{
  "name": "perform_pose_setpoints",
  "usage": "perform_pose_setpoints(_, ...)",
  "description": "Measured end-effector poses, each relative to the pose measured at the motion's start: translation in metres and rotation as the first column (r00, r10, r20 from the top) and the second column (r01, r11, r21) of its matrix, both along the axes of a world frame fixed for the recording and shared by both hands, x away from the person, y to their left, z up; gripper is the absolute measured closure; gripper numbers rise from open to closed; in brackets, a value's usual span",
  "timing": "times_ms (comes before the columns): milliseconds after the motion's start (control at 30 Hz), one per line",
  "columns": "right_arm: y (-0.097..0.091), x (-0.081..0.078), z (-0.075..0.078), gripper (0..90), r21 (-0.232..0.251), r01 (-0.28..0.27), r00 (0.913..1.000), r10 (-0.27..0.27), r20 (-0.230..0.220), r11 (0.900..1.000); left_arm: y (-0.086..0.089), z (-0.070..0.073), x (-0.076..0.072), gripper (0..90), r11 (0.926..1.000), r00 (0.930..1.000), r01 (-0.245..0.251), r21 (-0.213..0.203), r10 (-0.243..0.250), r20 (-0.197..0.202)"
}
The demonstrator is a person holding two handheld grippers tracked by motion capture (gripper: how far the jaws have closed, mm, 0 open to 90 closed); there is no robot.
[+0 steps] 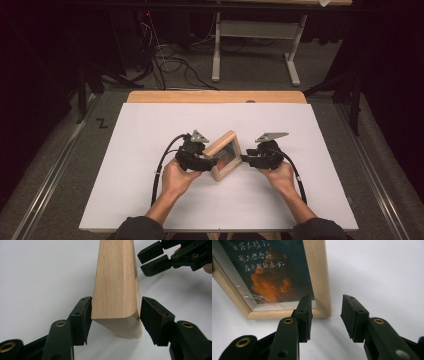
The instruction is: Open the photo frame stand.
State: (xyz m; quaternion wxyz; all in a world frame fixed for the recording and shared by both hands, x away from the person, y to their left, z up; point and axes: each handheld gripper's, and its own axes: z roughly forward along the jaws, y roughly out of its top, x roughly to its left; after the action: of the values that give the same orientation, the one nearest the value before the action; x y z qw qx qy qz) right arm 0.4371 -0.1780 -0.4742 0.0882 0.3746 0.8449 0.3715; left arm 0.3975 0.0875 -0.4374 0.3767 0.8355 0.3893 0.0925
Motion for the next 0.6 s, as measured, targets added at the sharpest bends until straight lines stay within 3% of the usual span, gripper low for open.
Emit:
perform_pose_setpoints(267, 0.002, 0.003, 0.001, 57.1, 0.019, -0.013, 0.9999, 0.013, 0.0, 0.9997, 0.0, -0.002, -0.01, 35.8, 0.9989, 0.9989, -0.045, -0.009, 0.045, -0.012)
perform_pose_setpoints(600, 0.001, 0.007, 0.0, 54.2, 0.038, -0.036, 0.9991, 0.036, -0.021, 0.9986, -0.004, -0.017, -0.021, 42.7, 0.9929, 0.993, -0.115, -0.031, 0.114, -0.031)
